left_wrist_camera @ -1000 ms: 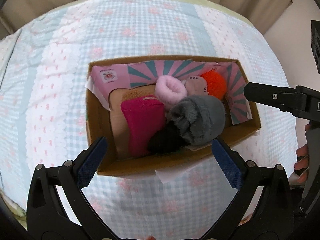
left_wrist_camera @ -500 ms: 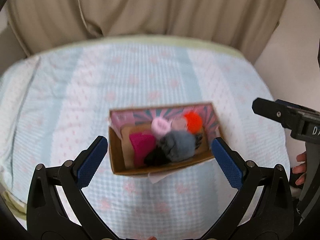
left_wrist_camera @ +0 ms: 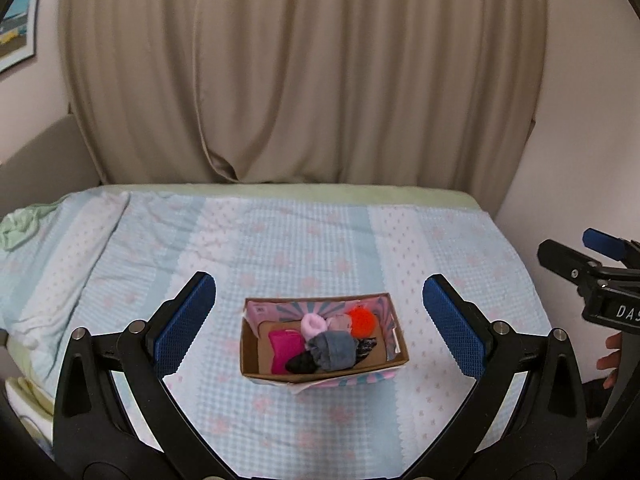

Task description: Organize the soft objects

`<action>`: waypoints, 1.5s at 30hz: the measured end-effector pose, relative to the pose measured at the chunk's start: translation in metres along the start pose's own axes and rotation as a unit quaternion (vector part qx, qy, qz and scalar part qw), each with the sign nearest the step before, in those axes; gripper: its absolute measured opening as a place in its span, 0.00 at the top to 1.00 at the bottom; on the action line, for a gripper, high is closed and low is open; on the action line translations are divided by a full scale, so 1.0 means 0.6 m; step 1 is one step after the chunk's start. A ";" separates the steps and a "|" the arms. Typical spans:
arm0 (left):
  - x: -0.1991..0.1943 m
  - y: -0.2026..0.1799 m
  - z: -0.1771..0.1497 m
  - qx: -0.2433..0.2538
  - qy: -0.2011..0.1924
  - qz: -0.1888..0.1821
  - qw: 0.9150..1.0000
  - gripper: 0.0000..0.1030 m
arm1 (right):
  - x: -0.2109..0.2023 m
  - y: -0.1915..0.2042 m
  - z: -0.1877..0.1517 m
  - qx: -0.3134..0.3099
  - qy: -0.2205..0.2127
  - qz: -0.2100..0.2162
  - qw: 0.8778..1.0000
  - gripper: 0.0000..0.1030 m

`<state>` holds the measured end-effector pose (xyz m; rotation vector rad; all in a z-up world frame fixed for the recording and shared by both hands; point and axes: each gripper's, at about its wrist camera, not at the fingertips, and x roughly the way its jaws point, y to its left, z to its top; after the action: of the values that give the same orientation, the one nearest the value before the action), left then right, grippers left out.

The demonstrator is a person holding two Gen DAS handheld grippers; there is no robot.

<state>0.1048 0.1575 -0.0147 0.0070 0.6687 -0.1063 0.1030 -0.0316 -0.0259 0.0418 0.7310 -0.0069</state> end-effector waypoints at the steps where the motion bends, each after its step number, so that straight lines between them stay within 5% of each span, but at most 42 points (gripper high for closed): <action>1: -0.012 -0.002 -0.003 -0.002 -0.005 0.001 1.000 0.00 | -0.014 -0.004 -0.002 -0.001 -0.008 -0.002 1.000 0.02; 17: -0.101 -0.049 -0.013 0.013 -0.064 0.007 0.998 0.00 | -0.102 -0.040 -0.030 0.002 -0.064 -0.018 0.998 0.02; 45: -0.097 -0.065 -0.001 0.017 -0.075 0.008 0.997 0.00 | -0.106 -0.051 -0.024 0.009 -0.069 -0.015 0.997 0.02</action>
<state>0.0553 0.1240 0.0219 0.0373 0.5170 -0.1022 0.0453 -0.0622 0.0046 0.0478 0.5935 -0.0445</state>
